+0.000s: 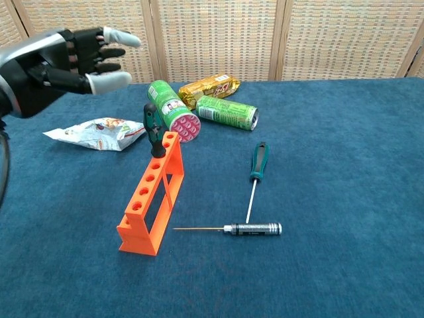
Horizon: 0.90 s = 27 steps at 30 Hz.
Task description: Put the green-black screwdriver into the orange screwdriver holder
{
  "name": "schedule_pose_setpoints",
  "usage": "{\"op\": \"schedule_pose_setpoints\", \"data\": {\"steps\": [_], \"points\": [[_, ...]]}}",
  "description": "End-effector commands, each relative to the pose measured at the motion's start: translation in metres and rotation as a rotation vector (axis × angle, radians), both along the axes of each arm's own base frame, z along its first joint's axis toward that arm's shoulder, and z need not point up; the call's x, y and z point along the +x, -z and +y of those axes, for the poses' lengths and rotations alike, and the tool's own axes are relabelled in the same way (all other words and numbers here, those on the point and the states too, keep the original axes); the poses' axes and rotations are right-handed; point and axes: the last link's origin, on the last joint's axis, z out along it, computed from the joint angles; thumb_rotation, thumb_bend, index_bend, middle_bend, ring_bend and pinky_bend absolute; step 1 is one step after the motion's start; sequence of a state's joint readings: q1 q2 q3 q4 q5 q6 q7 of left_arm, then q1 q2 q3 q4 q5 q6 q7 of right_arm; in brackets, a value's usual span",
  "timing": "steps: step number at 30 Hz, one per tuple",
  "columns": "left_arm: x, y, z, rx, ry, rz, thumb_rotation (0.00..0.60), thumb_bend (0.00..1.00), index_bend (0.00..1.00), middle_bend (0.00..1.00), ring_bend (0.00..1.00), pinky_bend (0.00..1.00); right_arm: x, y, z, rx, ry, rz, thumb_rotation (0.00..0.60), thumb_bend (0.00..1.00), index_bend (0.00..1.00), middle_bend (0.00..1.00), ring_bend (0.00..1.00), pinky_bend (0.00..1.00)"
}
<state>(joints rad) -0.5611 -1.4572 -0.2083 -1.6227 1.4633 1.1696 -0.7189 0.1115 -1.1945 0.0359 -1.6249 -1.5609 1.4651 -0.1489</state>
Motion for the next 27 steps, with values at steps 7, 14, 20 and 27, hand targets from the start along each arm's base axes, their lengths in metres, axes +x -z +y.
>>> {"op": "schedule_pose_setpoints", "data": {"steps": [7, 14, 20, 27], "points": [[-0.040, -0.042, -0.029, 0.206, 0.003, 0.321, 0.600, 0.30, 0.27, 0.00, 0.00, 0.00, 0.000, 0.001, 0.000, 0.002, 0.000, 0.006, 0.600, 0.24, 0.00, 0.00, 0.00, 0.00], [-0.083, -0.053, -0.060, 0.390, -0.072, 0.627, 0.600, 0.30, 0.24, 0.00, 0.00, 0.00, 0.003, 0.004, 0.001, 0.005, -0.008, 0.020, 0.600, 0.24, 0.00, 0.00, 0.00, 0.00], [-0.119, -0.064, -0.095, 0.480, -0.171, 0.893, 0.600, 0.30, 0.23, 0.00, 0.00, 0.00, 0.004, 0.008, 0.001, 0.014, -0.008, 0.032, 0.600, 0.24, 0.00, 0.00, 0.00, 0.00], [-0.142, -0.071, -0.131, 0.509, -0.274, 1.052, 0.600, 0.30, 0.21, 0.00, 0.00, 0.00, 0.005, 0.014, -0.002, 0.033, -0.012, 0.038, 0.600, 0.24, 0.00, 0.00, 0.00, 0.00]]}}
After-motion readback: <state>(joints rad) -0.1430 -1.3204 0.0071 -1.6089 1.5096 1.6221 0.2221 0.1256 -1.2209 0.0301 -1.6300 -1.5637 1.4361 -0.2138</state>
